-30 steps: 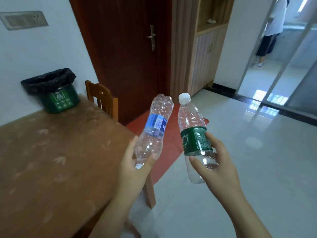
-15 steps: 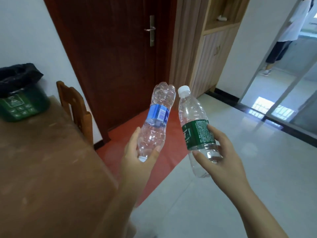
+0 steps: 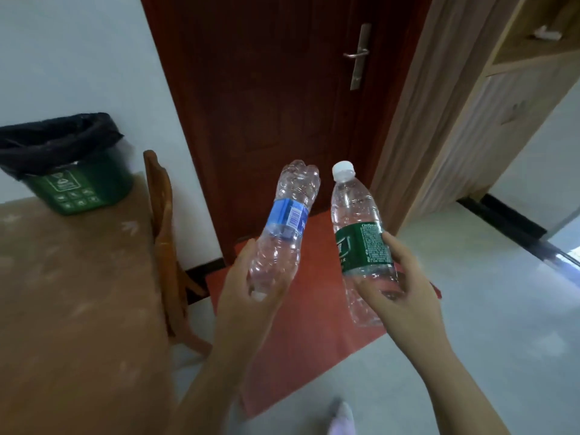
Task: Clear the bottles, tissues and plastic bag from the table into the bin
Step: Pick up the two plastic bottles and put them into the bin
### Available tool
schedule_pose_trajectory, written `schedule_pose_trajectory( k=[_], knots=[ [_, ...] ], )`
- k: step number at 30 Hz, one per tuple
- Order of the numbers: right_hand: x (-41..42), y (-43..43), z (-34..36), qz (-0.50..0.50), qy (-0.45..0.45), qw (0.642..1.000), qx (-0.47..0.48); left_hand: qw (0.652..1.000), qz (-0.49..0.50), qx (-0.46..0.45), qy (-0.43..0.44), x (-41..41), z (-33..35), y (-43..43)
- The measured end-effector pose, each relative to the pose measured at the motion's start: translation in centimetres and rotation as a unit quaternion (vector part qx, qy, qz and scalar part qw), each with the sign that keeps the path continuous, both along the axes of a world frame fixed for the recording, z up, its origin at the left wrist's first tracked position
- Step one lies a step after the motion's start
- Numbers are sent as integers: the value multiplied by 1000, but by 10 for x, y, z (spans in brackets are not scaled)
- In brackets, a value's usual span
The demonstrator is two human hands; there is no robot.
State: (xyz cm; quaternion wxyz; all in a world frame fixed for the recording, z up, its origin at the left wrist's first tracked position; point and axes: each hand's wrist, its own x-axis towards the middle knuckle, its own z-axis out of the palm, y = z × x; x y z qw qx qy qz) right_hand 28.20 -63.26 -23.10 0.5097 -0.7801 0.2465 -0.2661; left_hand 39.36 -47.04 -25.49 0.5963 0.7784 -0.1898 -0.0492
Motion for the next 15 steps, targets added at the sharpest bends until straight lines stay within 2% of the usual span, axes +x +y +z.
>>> schedule_pose_trajectory(
  k=[8,15],
  knots=[
    [108,-115,33,125,-18,992,-26,993,108,-44,-13,78,38,-107],
    [207,-140,37,233,-31,972,-26,967,246,-58,-32,132,46,-110]
  ],
)
